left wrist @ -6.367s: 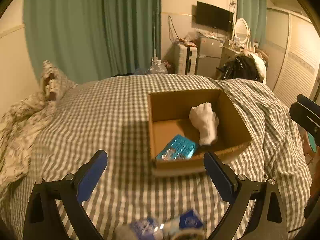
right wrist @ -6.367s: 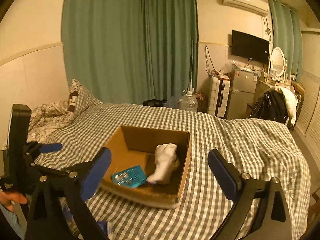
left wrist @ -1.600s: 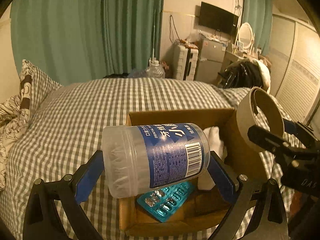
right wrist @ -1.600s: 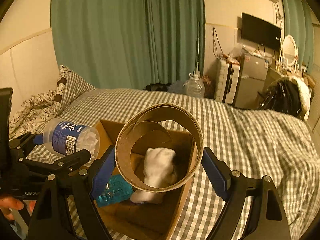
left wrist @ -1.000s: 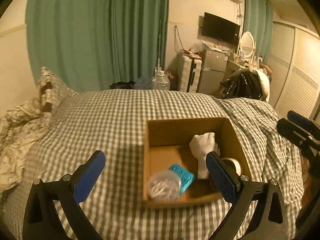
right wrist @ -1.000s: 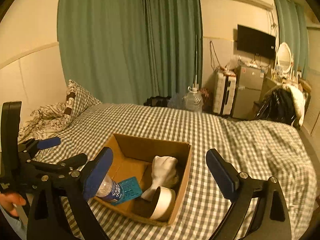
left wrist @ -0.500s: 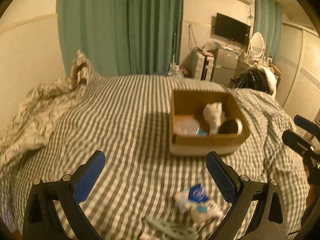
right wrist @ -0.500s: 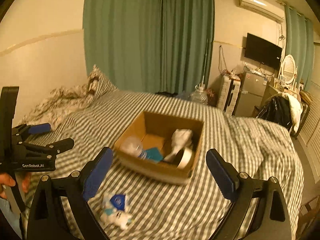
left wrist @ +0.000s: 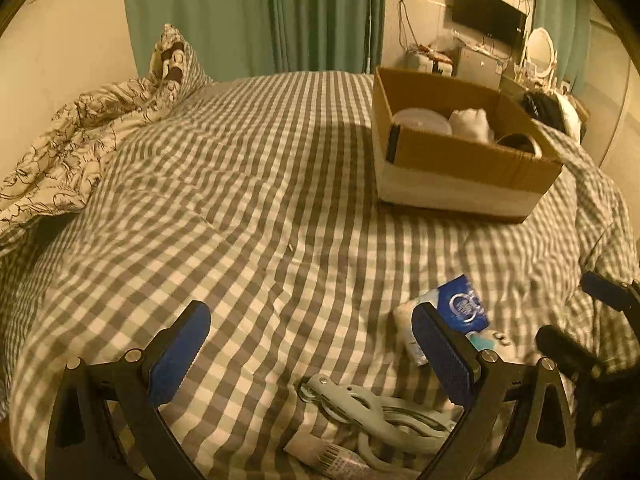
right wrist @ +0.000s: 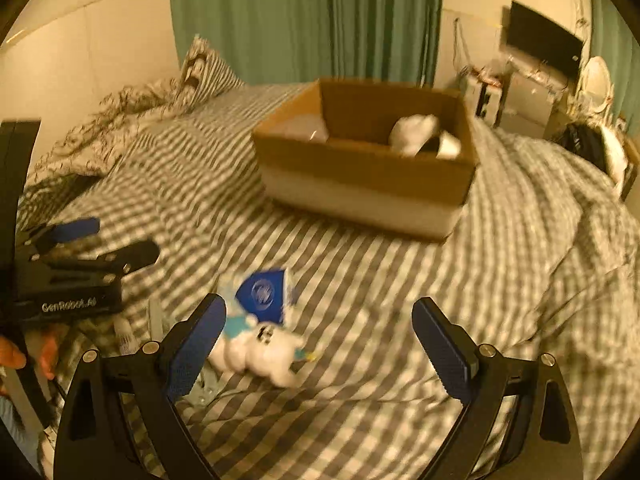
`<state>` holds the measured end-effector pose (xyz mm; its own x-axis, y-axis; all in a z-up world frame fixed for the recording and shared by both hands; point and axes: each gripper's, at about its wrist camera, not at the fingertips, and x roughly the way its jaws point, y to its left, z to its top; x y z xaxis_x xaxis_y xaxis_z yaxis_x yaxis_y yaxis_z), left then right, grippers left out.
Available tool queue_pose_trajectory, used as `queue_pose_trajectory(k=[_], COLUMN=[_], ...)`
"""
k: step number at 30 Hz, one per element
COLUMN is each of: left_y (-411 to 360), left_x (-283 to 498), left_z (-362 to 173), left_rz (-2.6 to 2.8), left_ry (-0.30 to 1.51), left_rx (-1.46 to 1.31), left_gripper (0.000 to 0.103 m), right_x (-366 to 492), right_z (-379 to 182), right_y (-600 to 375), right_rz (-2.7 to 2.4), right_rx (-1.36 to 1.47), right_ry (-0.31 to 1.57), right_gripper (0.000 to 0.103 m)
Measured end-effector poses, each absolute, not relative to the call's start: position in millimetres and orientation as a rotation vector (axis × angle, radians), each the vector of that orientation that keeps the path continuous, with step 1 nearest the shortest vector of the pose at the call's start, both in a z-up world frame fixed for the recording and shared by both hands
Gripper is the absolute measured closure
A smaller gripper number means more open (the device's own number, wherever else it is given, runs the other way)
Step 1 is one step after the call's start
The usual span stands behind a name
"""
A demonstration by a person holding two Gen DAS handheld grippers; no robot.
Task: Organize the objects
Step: 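Grasp the white plush bear with the right tool while the left tool grasps the blue tissue pack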
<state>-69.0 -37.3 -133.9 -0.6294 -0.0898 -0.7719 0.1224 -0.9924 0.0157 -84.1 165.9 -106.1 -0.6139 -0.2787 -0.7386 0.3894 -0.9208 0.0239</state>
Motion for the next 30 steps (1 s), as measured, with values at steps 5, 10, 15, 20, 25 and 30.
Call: queue_pose_trajectory(k=[5, 10, 15, 20, 25, 30], left_y=[-37, -41, -42, -39, -39, -39], left_x=[-75, -79, -81, -82, -83, -83], left_z=[-150, -156, -161, -164, -165, -165], left_rz=[-2.71, -2.698, -2.681, -2.677, -2.675, -2.676], left_ry=[0.038, 0.048, 0.057, 0.031, 0.034, 0.03], left_rx=[1.337, 1.356, 1.374, 1.386, 1.394, 1.394], left_gripper=[0.0, 0.0, 0.0, 0.0, 0.0, 0.0], right_x=[-83, -88, -89, -88, -86, -80], right_z=[-128, -146, -154, -162, -168, -167], right_y=[151, 144, 142, 136, 129, 124], right_rz=[-2.443, -2.384, -2.34, -2.297, -2.255, -2.209], right_rx=[1.153, 1.194, 1.208, 1.222, 1.246, 1.233], right_ry=[0.217, 0.201, 0.172, 0.173, 0.194, 0.211], right_gripper=[0.008, 0.008, 0.008, 0.008, 0.009, 0.037])
